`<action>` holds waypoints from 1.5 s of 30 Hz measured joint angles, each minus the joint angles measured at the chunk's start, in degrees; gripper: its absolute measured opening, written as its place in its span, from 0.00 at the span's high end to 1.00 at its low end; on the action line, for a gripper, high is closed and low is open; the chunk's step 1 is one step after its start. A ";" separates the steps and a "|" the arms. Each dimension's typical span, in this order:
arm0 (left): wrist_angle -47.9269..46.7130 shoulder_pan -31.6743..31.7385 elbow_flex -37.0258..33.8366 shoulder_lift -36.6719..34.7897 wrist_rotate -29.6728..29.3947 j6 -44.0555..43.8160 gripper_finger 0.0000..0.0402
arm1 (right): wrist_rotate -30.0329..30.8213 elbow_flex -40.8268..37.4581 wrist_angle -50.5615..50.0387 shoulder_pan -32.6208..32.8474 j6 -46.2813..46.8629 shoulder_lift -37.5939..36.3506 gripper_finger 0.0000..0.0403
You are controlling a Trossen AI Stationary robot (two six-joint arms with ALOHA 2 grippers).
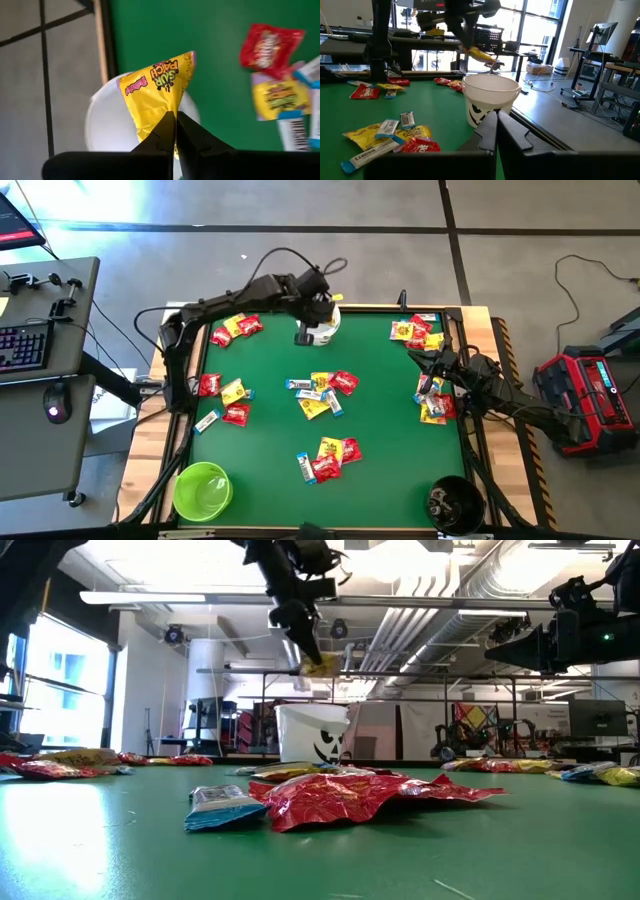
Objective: Sort candy by brand, put in halloween buckets
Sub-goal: Put the yellow candy into the white bucket
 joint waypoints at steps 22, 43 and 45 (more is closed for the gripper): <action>9.66 -13.52 -32.88 -17.65 -7.45 -22.52 1.00 | 0.00 -0.01 0.00 0.00 0.00 0.00 1.00; 18.00 2.67 -50.84 -29.52 -8.72 -23.56 1.00 | 0.00 -0.01 0.00 0.00 0.00 -0.02 1.00; 18.49 3.11 -48.41 -29.52 -9.09 -22.42 1.00 | 0.00 0.00 0.00 0.00 -0.02 -0.02 1.00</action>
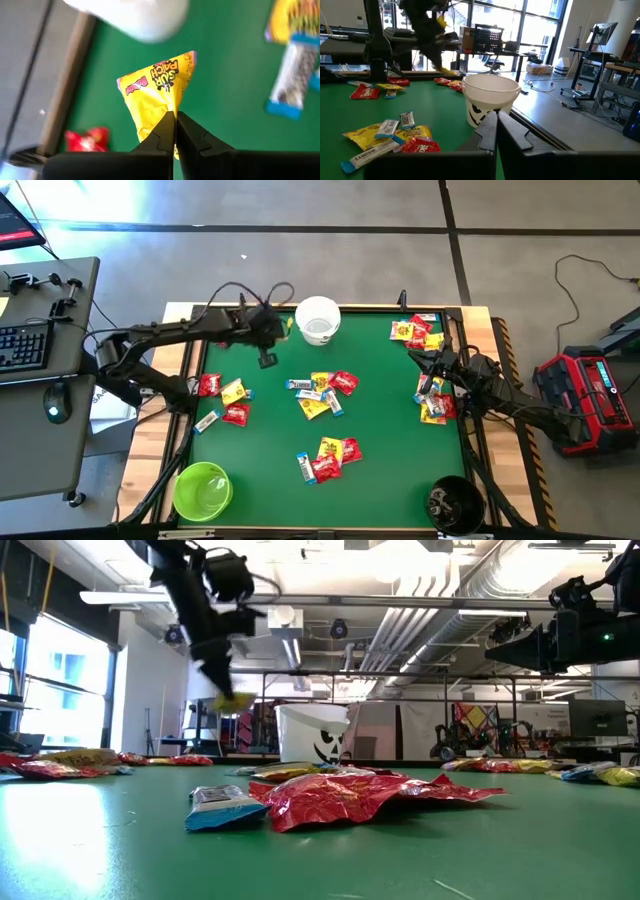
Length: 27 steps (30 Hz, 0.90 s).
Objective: Sort candy by brand, put in halloween buckets
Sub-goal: Put the yellow candy into the white bucket
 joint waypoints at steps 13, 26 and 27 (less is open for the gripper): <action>-3.94 2.94 26.37 14.93 3.97 12.88 1.00 | 0.00 0.00 0.01 0.00 0.02 0.02 1.00; -15.07 5.58 47.48 36.03 8.51 24.59 1.00 | 0.00 -0.01 0.02 0.00 0.02 0.02 1.00; -14.98 5.59 47.80 36.81 8.82 25.37 1.00 | 0.00 0.00 0.02 0.00 0.02 0.02 1.00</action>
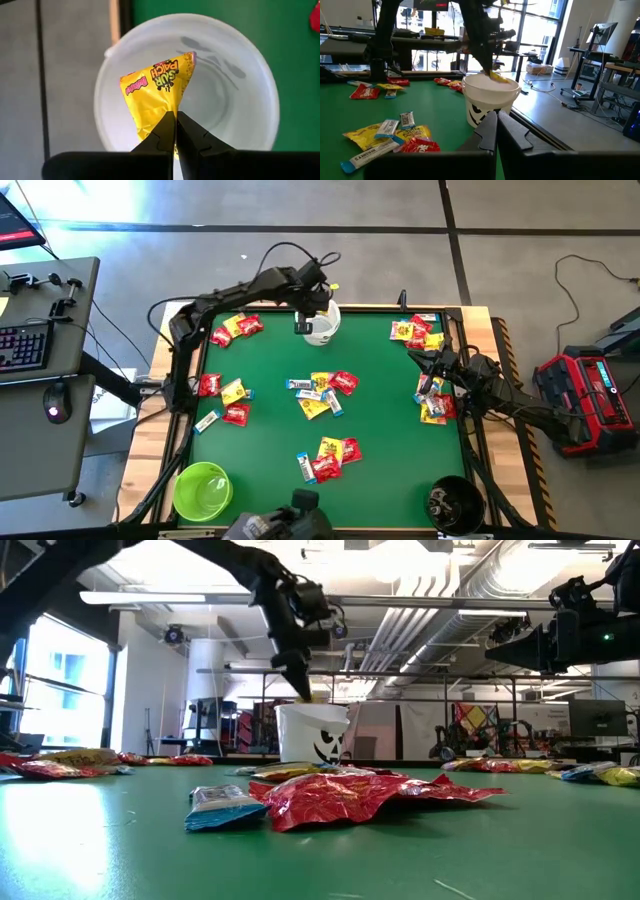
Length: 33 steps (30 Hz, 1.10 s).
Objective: Sort candy by brand, put in halloween buckets
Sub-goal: Put the yellow candy into the white bucket
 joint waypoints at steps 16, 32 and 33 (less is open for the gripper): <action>-0.18 0.68 0.43 4.61 6.67 5.73 1.00 | 0.00 -0.02 -0.02 0.00 0.00 0.00 1.00; 0.82 1.11 0.14 6.21 5.67 7.13 1.00 | 0.00 -0.01 0.00 0.00 0.00 -0.02 1.00; 0.89 1.11 0.14 6.21 5.69 7.09 1.00 | 0.00 0.00 0.00 0.00 0.00 -0.02 1.00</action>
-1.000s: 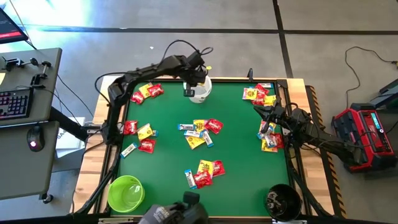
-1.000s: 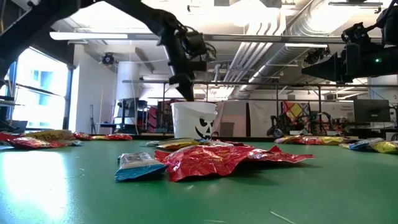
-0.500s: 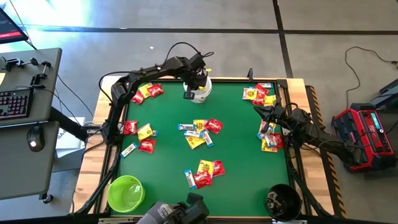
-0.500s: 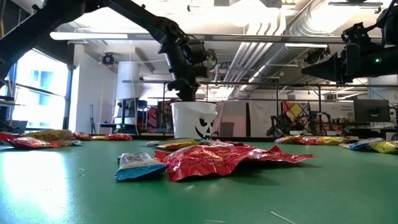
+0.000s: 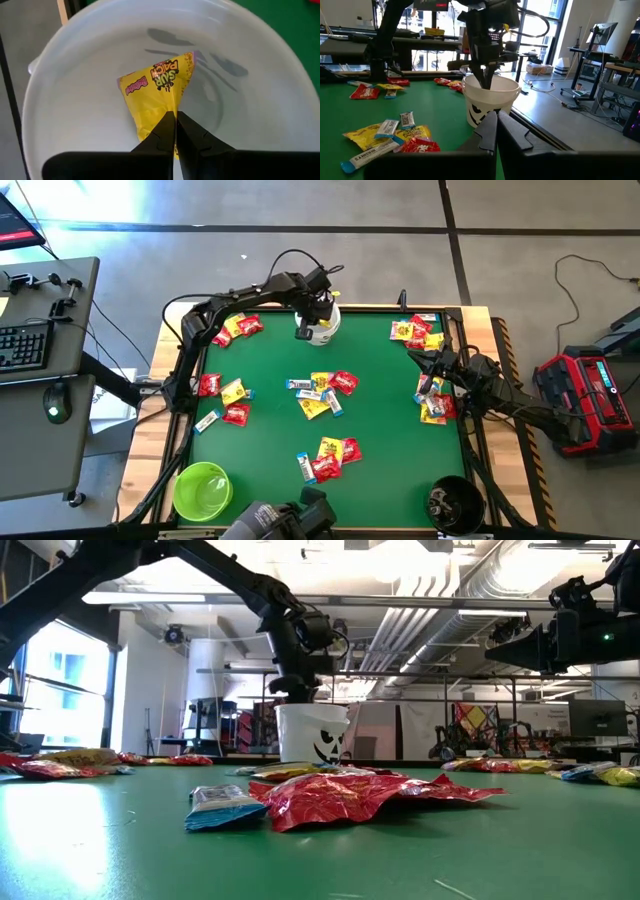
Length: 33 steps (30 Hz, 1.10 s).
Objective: Sort candy by brand, put in halloween buckets
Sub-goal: Put the yellow candy into the white bucket, then put the red candy into the green bucket
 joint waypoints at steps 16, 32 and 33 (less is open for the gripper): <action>1.20 0.02 0.00 0.00 -0.28 -2.31 0.84 | 0.00 0.00 -0.02 0.00 0.00 0.00 1.00; 3.99 1.44 0.00 -4.68 1.82 -8.34 0.99 | 0.00 -0.02 -0.01 0.00 0.00 -0.02 1.00; 4.58 1.44 0.00 -5.17 1.95 -8.63 0.99 | 0.00 -0.01 0.00 0.00 -0.02 -0.02 1.00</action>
